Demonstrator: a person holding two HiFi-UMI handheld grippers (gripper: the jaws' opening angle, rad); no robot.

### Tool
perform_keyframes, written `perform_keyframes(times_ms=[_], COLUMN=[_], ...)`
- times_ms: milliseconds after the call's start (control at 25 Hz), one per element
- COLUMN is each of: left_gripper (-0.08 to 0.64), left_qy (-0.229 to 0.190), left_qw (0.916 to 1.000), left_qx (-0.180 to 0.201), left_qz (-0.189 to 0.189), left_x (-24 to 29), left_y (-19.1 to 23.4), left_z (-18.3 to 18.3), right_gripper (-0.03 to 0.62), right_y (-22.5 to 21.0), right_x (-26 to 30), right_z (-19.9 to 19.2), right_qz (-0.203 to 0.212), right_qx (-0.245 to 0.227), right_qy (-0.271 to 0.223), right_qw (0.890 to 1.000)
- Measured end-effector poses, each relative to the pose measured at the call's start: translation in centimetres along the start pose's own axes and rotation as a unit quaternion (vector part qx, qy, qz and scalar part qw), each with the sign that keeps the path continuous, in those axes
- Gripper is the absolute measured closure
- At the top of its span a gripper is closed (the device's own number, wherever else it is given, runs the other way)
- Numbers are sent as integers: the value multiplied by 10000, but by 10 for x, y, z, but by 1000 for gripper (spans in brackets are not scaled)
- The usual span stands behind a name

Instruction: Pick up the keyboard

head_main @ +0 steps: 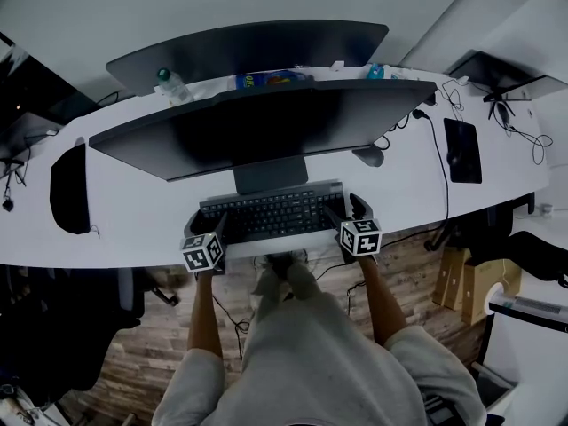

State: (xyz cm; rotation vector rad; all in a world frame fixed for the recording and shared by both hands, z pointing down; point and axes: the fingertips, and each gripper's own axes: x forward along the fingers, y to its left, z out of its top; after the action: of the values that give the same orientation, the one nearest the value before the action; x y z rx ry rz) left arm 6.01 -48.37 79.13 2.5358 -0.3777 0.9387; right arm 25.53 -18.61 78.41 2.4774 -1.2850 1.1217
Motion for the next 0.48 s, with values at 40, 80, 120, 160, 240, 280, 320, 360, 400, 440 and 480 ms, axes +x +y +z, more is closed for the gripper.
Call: perform_keyframes(times_ms=[40, 80, 120, 160, 240, 280, 320, 360, 400, 440, 480], left_gripper=[235, 235, 235, 235, 235, 235, 235, 235, 235, 235, 235], left_qy=[-6, -9, -10, -10, -10, -10, -10, -10, -9, -8, -7], left_qw=[10000, 10000, 10000, 10000, 10000, 10000, 10000, 10000, 10000, 10000, 10000], left_qx=[3, 4, 5, 5, 6, 8, 11, 14, 17, 19, 21], left_qz=[4, 4, 1, 0, 3, 4, 5, 6, 7, 10, 12], left_x=[0, 0, -1, 0, 0, 0, 0, 0, 0, 0, 0], left_y=[0, 0, -1, -1, -1, -1, -1, -1, -1, -1, -1], left_z=[0, 0, 0, 0, 0, 0, 0, 0, 0, 0, 0], right_gripper=[236, 235, 235, 235, 233, 233, 233, 230, 229, 229, 229], right_y=[0, 0, 0, 0, -2, -2, -2, -1, 0, 1, 1], right_x=[3, 6, 9, 11, 16, 17, 18, 20, 22, 23, 24], right_z=[-1, -1, -2, -2, -2, -1, 0, 0, 1, 1, 1], right_qz=[16, 37, 62, 83, 90, 92, 106, 129, 151, 170, 183], right_qx=[20, 37, 62, 101, 189, 236, 284, 321, 339, 347, 357], right_qy=[27, 48, 63, 78, 96, 95, 93, 98, 111, 128, 142], right_qw=[10000, 10000, 9999, 9999, 9997, 9996, 9995, 9994, 9992, 9992, 9991])
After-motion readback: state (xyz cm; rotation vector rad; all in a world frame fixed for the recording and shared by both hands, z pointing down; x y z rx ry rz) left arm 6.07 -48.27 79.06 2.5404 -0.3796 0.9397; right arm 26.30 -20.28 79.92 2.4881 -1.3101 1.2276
